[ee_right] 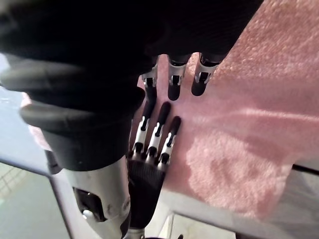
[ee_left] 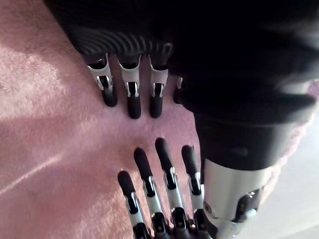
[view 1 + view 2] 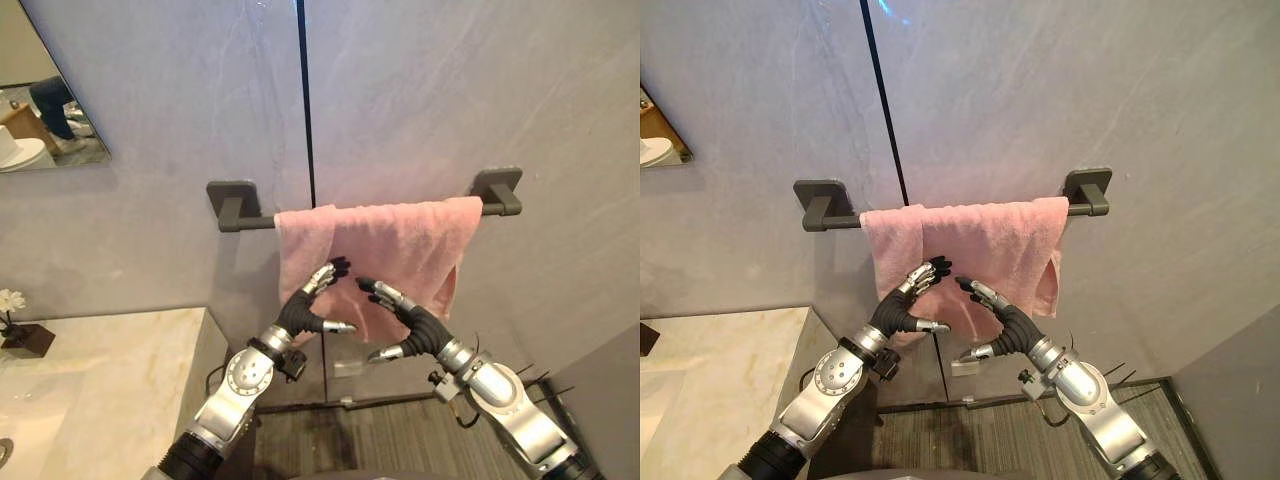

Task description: Organize washtable

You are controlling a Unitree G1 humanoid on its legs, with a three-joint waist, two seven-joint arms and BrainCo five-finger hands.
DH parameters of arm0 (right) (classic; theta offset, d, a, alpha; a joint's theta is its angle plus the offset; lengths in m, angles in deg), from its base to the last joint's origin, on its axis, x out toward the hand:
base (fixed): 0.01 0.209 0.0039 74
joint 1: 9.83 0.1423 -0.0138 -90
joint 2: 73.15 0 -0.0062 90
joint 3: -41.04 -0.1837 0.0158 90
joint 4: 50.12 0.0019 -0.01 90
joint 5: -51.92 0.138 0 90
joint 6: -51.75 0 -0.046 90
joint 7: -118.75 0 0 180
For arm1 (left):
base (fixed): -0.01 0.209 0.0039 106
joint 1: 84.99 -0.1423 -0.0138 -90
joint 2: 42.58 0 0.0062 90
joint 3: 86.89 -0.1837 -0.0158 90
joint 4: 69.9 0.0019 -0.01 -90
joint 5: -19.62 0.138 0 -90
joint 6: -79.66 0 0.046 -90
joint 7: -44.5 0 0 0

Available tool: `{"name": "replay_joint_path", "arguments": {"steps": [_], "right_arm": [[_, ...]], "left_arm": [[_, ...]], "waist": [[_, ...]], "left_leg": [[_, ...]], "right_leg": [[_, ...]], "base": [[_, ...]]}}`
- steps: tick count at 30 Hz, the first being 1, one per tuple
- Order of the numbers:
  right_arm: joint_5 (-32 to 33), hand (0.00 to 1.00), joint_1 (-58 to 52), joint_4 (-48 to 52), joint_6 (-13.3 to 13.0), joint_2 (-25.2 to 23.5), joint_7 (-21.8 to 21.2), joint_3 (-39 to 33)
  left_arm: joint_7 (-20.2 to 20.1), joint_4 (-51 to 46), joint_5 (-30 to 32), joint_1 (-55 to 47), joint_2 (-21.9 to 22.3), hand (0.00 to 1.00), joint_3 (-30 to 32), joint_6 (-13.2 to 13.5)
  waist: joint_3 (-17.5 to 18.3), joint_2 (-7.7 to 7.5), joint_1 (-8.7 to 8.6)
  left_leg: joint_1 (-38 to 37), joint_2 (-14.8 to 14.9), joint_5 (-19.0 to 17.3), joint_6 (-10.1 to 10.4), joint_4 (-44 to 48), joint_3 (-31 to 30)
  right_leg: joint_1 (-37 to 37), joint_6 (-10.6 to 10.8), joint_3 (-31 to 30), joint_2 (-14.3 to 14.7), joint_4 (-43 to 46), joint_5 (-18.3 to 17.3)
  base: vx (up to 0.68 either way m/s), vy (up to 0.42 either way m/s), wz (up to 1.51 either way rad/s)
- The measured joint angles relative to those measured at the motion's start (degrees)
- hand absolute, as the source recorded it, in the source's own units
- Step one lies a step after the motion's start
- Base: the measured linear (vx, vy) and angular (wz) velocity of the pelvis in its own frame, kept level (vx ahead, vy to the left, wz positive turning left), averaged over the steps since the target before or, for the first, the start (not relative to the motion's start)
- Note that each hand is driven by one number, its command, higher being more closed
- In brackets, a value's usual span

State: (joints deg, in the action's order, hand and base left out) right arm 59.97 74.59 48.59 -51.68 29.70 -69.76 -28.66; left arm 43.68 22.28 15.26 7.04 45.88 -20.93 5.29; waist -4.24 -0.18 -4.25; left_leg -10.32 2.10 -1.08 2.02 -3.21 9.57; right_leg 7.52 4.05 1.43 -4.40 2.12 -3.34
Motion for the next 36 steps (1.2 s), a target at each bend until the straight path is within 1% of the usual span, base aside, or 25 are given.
{"name": "replay_joint_path", "arguments": {"steps": [2,3,6,8,10,12,15,19,23,26,32,36], "right_arm": [[-3.49,0.0,-0.98,-1.34,-0.01,-3.54,2.32,-2.92],[-4.55,0.0,-1.23,-1.65,-0.01,-4.36,2.76,-3.58],[-6.85,0.0,-1.55,-3.01,-0.15,-6.47,4.4,-5.09],[-8.81,0.0,-2.5,-3.8,-0.15,-8.69,5.98,-6.92],[-9.71,0.0,-3.79,-3.87,-0.15,-10.17,7.22,-8.88],[-10.51,0.0,-5.03,-3.9,-0.15,-11.85,7.71,-11.24],[-10.51,0.0,-7.69,-3.9,-0.14,-15.03,9.14,-15.28],[-10.35,0.0,-9.86,-3.9,-0.13,-17.06,9.81,-18.65],[-9.25,0.0,-12.0,-3.88,-0.15,-19.36,9.79,-21.58],[-7.73,0.0,-13.5,-3.88,-0.18,-21.23,9.79,-23.93],[-7.55,0.0,-15.87,-3.88,-0.24,-23.19,9.82,-27.56],[-7.69,0.0,-17.22,-4.12,-0.23,-24.03,9.86,-28.99]], "left_arm": [[2.42,1.49,3.8,0.39,1.72,0.0,0.54,0.02],[2.95,2.13,5.21,0.41,2.22,0.0,0.58,0.04],[4.46,3.48,7.61,0.42,3.37,0.0,1.28,0.03],[6.13,3.72,9.6,0.42,4.08,0.0,2.45,0.06],[7.19,4.76,10.52,0.37,4.39,0.0,2.79,0.32],[7.24,5.03,11.82,0.1,5.51,0.0,4.54,0.35],[7.46,5.01,12.0,-1.5,7.28,0.0,7.01,0.69],[8.42,4.93,12.35,-3.14,8.97,0.0,10.06,0.86],[9.75,4.83,12.34,-5.16,10.12,0.0,13.74,0.62],[10.89,4.58,12.33,-6.3,10.76,0.0,16.89,-0.23],[11.26,1.86,12.12,-10.13,11.79,0.0,22.48,-0.74],[11.07,1.29,11.34,-13.01,11.95,0.0,23.53,-0.74]], "waist": [[-0.04,-0.06,-0.05],[-0.04,-0.07,-0.06],[-0.13,-0.22,-0.47],[-0.45,-0.55,-1.09],[-0.56,-0.73,-1.2],[-0.63,-0.79,-1.26],[-0.71,-0.87,-1.33],[-0.72,-0.81,-1.34],[-0.73,-0.83,-1.36],[-0.81,-0.9,-1.28],[-1.28,-0.95,-1.25],[-1.5,-0.85,-1.25]], "left_leg": [[0.12,-0.08,0.0,-0.01,-0.01,-0.19],[0.13,-0.13,0.0,-0.01,-0.03,-0.23],[0.12,-0.18,0.01,-0.01,-0.09,-0.27],[0.13,-0.16,0.02,-0.03,-0.12,-0.35],[0.12,-0.14,0.02,-0.03,-0.22,-0.36],[0.14,-0.29,0.03,-0.05,-0.27,-0.31],[0.2,-0.23,0.03,-0.05,-0.33,-0.24],[0.73,-0.14,0.03,-0.05,-0.3,-0.09],[0.72,-0.09,0.03,-0.04,-0.27,-0.06],[0.73,-0.08,0.01,-0.04,-0.26,-0.06],[0.91,-0.08,-0.13,-0.15,0.02,-0.04],[1.02,-0.11,-0.18,-0.2,0.03,-0.13]], "right_leg": [[0.02,0.03,0.15,-0.17,-0.09,-0.07],[0.04,0.05,0.19,-0.23,-0.13,-0.08],[0.04,0.08,0.2,-0.31,-0.14,-0.1],[0.04,0.09,0.27,-0.33,-0.13,-0.11],[0.01,0.11,0.26,-0.36,-0.14,-0.12],[-0.08,0.13,0.21,-0.34,-0.15,-0.11],[-0.18,0.12,0.19,-0.27,-0.24,-0.11],[-0.83,0.13,0.21,-0.14,-0.24,-0.09],[-0.83,0.12,0.19,-0.08,-0.29,-0.09],[-0.83,0.12,0.17,-0.09,-0.35,-0.09],[-0.83,0.13,0.14,-0.14,-0.34,-0.09],[-0.83,0.14,0.17,-0.22,-0.37,-0.1]], "base": [[0.0,0.0,0.05],[0.0,0.0,0.0],[0.0,0.0,0.0],[0.0,0.0,0.0],[0.0,0.0,0.0],[0.0,0.0,0.0],[0.0,0.0,0.0],[0.0,0.0,-0.02],[0.0,0.0,0.0],[0.0,0.0,0.0],[0.0,0.0,0.0],[0.0,0.0,0.0]]}}
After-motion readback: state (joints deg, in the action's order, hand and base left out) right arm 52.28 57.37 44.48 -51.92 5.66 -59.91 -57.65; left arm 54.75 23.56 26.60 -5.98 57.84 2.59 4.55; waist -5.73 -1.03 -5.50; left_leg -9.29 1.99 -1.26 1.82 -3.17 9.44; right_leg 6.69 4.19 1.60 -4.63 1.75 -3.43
